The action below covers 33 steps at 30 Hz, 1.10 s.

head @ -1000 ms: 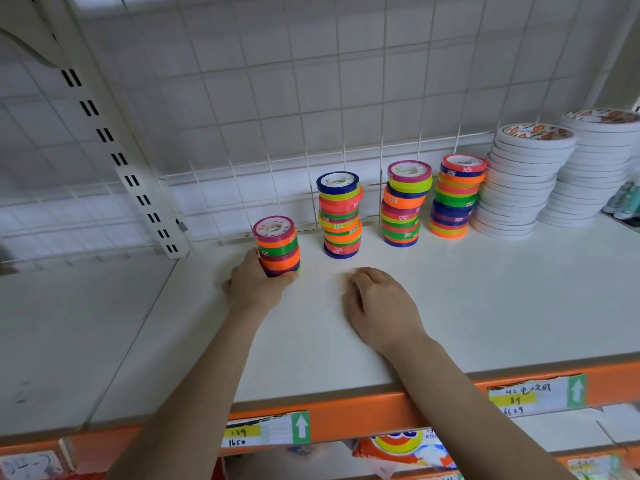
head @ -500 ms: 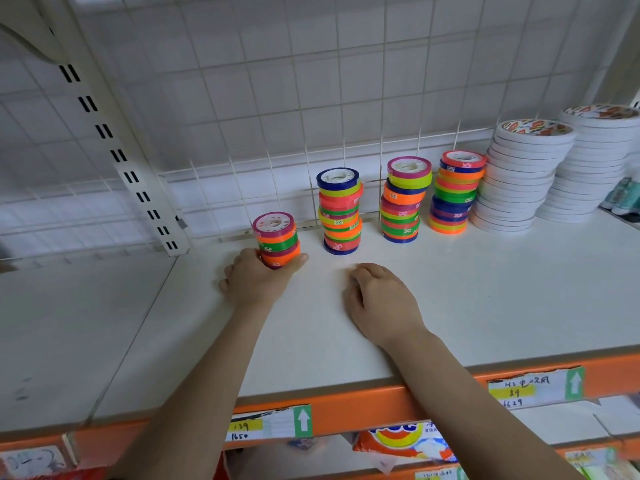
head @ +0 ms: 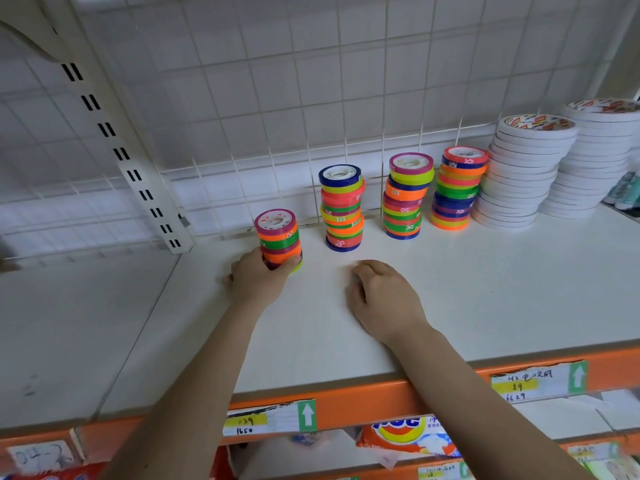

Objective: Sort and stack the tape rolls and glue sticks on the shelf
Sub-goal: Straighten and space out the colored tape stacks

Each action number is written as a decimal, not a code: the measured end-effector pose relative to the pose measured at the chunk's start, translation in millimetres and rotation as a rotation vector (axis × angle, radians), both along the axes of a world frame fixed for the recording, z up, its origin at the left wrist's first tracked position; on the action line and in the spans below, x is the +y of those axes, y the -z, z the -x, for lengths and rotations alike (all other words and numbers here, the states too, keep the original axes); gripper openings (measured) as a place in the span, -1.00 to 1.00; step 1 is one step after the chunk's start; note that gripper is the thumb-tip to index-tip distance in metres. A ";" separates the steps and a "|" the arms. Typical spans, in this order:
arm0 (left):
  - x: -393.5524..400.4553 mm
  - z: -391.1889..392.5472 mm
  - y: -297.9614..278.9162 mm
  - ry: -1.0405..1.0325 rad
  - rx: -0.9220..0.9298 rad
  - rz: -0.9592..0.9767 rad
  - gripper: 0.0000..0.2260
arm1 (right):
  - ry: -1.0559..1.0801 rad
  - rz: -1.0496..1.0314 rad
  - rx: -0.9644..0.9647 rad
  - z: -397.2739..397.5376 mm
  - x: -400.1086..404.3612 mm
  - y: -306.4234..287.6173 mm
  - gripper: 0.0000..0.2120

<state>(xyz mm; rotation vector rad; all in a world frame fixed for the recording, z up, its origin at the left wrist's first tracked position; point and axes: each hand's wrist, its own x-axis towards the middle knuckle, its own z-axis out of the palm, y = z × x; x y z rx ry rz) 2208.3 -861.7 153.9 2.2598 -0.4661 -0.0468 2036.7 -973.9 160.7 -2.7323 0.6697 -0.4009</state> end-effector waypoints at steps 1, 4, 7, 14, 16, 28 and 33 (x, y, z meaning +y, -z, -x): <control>-0.9 0.5 -1.0 0.006 0.027 0.005 -0.56 | 0.002 -0.002 -0.001 -0.3 0.1 0.1 -0.62; -4.7 4.6 -6.3 -0.059 0.079 -0.003 -0.33 | 0.005 -0.002 -0.002 -0.6 0.3 0.3 -0.62; -11.3 9.2 -7.8 -0.194 0.040 -0.028 -0.20 | 0.002 -0.002 -0.001 -0.5 0.0 -0.3 -0.62; -13.3 8.5 -1.0 -0.181 -0.049 -0.064 -0.35 | -0.002 -0.006 -0.004 0.6 -0.4 -0.6 -0.62; -9.7 2.5 1.5 -0.101 -0.019 -0.023 -0.45 | -0.001 -0.009 -0.006 0.5 -0.3 -0.5 -0.62; -18.1 7.7 0.3 -0.201 -0.024 -0.070 -0.23 | -0.006 -0.003 0.004 1.0 0.0 -1.0 -0.61; -14.6 3.5 1.2 -0.155 -0.005 -0.032 -0.34 | -0.003 -0.010 0.002 0.4 -0.8 -0.4 -0.61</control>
